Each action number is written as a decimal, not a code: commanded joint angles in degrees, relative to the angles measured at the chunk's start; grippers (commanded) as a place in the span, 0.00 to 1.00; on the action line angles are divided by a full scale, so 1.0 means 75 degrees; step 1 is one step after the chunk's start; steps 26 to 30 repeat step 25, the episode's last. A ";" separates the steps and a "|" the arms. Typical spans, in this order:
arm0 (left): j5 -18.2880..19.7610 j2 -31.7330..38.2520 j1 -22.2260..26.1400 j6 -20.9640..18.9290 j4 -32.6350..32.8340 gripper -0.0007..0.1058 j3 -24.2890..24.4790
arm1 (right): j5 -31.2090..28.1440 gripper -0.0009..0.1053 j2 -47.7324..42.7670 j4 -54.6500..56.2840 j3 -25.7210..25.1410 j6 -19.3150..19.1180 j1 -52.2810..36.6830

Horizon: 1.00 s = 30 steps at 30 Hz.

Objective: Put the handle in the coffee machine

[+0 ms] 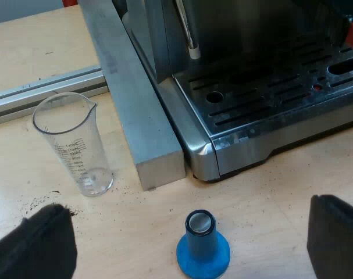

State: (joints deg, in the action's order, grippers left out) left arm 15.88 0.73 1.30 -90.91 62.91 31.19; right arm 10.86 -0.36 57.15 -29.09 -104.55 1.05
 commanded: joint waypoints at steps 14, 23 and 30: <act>0.0029 0.1062 -0.0281 -0.0048 -0.0223 0.77 -0.0046 | 0.0009 0.67 -0.0341 0.0046 -0.0038 -0.0017 -0.0010; 0.0029 0.1078 -0.0313 -0.0034 -0.0277 0.77 -0.0073 | 0.0009 0.67 -0.0341 0.0046 -0.0038 -0.0017 -0.0010; 0.0029 0.1078 -0.0276 -0.0034 -0.0277 0.77 -0.0073 | 0.0009 0.67 -0.0341 0.0046 -0.0038 -0.0017 -0.0010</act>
